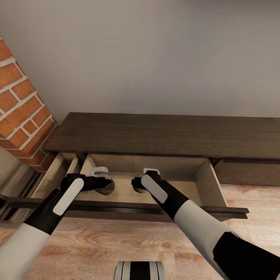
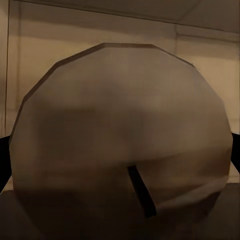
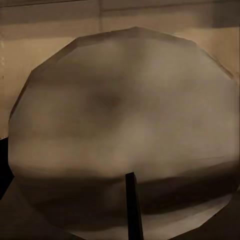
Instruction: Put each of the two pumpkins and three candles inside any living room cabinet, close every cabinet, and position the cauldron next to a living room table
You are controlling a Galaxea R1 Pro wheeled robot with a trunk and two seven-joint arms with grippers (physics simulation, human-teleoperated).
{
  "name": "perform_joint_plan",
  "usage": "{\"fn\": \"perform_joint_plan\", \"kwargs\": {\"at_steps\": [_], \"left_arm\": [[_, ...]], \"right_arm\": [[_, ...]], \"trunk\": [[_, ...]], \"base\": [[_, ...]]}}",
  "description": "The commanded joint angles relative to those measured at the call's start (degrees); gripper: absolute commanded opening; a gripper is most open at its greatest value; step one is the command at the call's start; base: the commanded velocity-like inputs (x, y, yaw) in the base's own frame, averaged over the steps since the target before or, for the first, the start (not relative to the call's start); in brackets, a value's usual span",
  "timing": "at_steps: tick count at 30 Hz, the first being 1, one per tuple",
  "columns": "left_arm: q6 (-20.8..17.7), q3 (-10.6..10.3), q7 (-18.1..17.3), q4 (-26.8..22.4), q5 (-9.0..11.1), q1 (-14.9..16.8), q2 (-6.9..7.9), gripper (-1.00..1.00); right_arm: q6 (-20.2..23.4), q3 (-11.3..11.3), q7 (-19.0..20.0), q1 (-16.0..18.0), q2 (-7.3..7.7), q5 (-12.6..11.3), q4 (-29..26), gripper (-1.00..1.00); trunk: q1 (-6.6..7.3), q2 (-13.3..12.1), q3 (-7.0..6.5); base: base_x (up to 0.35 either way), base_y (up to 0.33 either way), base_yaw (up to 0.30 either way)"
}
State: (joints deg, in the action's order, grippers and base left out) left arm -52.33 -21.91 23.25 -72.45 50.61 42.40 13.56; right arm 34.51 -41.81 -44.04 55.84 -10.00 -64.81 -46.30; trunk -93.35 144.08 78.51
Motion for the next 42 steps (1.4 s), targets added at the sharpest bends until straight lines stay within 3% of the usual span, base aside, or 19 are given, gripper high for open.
{"fn": "perform_joint_plan", "kwargs": {"at_steps": [1, 7, 11, 21, 25, 42], "left_arm": [[-0.1, -0.1, 0.6, -0.1, 0.5, 0.1, 0.06, -1.0], [0.0, -0.1, 0.5, -0.1, 0.5, 0.1, 0.07, -1.0], [0.0, -0.1, 0.5, -0.2, 0.5, 0.1, 0.07, -1.0], [0.1, -0.2, 0.5, -0.4, 0.5, 0.1, 0.07, -1.0], [0.1, -0.2, 0.5, -0.4, 0.5, 0.1, 0.07, -1.0], [0.1, -0.2, 0.5, -0.6, 0.5, 0.1, 0.07, -1.0]], "right_arm": [[0.2, -0.4, -0.1, 0.1, 0.0, -0.1, 0.0, -1.0], [0.1, -2.2, 1.4, 0.1, 0.0, -0.1, 0.0, -1.0], [0.1, -2.5, 1.6, 0.1, 0.0, -0.1, -0.1, -1.0], [0.2, -2.7, 1.8, 0.1, 0.0, -0.1, -0.1, -1.0], [0.2, -2.7, 1.8, 0.1, 0.0, -0.1, -0.1, -1.0], [0.1, -2.7, 3.8, 0.1, 0.0, -0.1, -0.1, -1.0]], "trunk": [[0.02, 0.0, 0.05], [0.02, 0.0, 0.05], [-0.08, 0.1, 0.93], [-0.08, 0.1, 0.93], [-0.19, 0.1, 1.82], [-0.19, 0.1, 1.82]], "base": [[0.0, 0.0, 0.0], [0.0, 0.0, 0.0], [0.0, 0.0, 0.0], [0.0, 0.0, 0.0], [0.0, 0.0, 0.0], [0.0, 0.0, 0.0]]}}
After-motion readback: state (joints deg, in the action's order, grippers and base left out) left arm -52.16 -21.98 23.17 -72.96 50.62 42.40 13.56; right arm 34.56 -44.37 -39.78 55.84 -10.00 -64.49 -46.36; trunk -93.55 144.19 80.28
